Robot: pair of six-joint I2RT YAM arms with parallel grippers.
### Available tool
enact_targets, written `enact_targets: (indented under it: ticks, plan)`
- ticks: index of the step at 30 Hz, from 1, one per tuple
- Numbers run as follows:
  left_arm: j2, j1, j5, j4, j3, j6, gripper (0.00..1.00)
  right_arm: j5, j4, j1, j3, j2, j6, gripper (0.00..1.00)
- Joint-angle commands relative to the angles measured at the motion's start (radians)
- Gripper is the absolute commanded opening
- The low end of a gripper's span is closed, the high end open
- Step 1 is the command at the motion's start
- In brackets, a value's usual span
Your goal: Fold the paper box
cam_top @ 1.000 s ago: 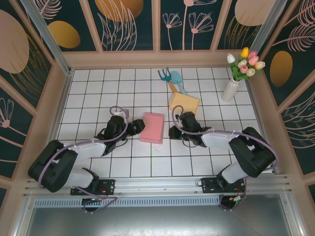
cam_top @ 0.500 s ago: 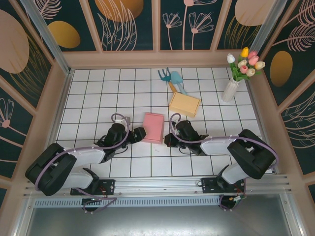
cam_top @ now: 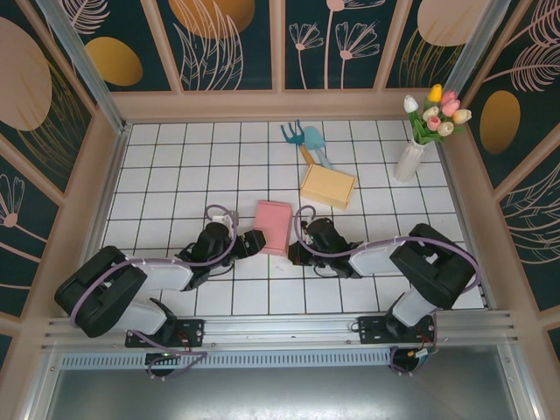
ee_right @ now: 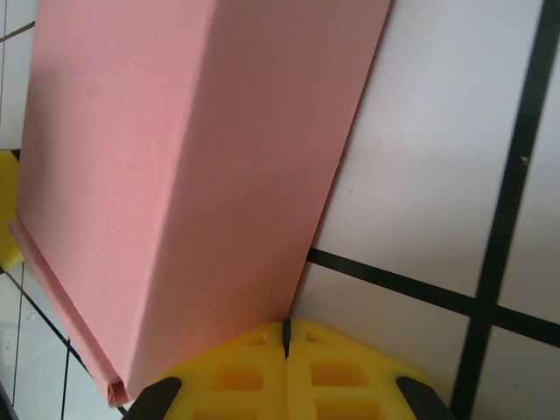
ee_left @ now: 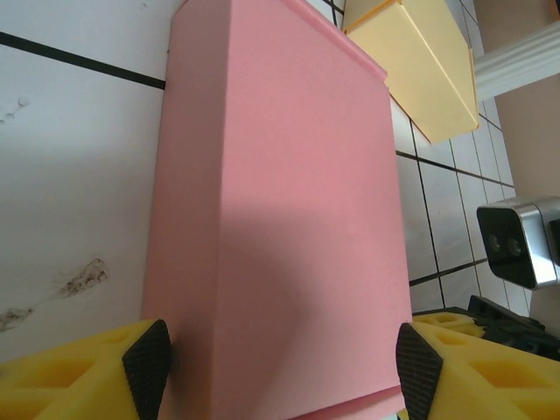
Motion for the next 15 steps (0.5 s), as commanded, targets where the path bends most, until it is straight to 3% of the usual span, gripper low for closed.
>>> enact_targets:
  ticks: [1,11,15]
  plan:
    - [0.035,-0.056,0.043,0.102,-0.002,-0.051,0.7,-0.007,0.042,0.035,0.026,0.048,0.02,0.0]
    - [0.15,-0.144,0.055,0.24,0.033,-0.13,0.7,-0.022,0.14,0.109,0.074,0.047,0.036,0.0]
    - [0.117,-0.12,-0.082,0.079,0.083,-0.087,0.73,0.08,0.084,0.129,0.069,0.005,0.054,0.0]
